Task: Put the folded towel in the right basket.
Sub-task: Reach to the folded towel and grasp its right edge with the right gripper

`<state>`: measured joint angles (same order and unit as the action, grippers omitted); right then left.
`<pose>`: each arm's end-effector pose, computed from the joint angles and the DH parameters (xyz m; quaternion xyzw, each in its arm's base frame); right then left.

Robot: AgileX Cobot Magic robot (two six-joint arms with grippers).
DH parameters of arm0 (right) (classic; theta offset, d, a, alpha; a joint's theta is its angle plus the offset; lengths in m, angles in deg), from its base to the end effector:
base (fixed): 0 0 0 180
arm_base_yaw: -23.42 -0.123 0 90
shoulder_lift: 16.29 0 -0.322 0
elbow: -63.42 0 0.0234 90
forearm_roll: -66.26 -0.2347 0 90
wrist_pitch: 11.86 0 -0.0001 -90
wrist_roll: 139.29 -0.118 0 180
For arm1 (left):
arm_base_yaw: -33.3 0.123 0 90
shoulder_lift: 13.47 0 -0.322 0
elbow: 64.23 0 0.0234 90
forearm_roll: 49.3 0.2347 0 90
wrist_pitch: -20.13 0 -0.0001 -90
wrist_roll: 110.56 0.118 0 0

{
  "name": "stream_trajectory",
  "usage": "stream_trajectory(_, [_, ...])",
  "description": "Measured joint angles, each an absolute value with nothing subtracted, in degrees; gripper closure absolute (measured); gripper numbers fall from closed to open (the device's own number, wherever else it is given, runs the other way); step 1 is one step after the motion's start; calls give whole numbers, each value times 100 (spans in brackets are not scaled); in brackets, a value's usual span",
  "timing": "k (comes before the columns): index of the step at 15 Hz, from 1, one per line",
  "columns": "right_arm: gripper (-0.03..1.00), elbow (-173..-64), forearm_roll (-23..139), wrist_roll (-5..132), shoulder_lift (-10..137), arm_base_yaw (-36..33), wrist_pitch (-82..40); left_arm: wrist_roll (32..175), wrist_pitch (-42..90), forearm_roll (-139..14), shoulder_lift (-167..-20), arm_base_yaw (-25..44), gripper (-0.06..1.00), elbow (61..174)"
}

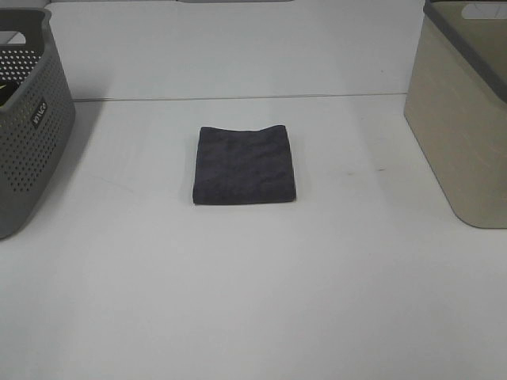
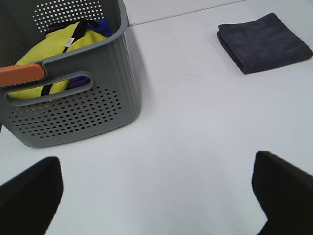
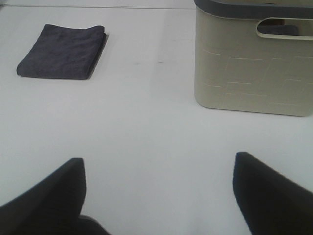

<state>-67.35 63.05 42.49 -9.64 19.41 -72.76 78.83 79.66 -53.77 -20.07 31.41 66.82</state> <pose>-0.0338 0.0034 0.2582 -0.0442 0.8502 0.0382 0.5233 -0.0332 -0.0068 0.2622 0.0842 0.8389 -0.0038 0.5377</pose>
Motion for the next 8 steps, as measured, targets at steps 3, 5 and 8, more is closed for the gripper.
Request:
stream_trajectory(3, [20,-6735,6305,4249,-964,1941,-7276,7883,7966,-5377,-2007,3141,-4,6682])
stream_trajectory(5, [20,-6735,6305,4249,-964,1941,-7276,7883,7966,-5377,-2007,3141,-4,6682])
stream_trajectory(8, [20,-6735,6305,4249,-964,1941,-7276,7883,7966,-5377,-2007,3141,-4,6682])
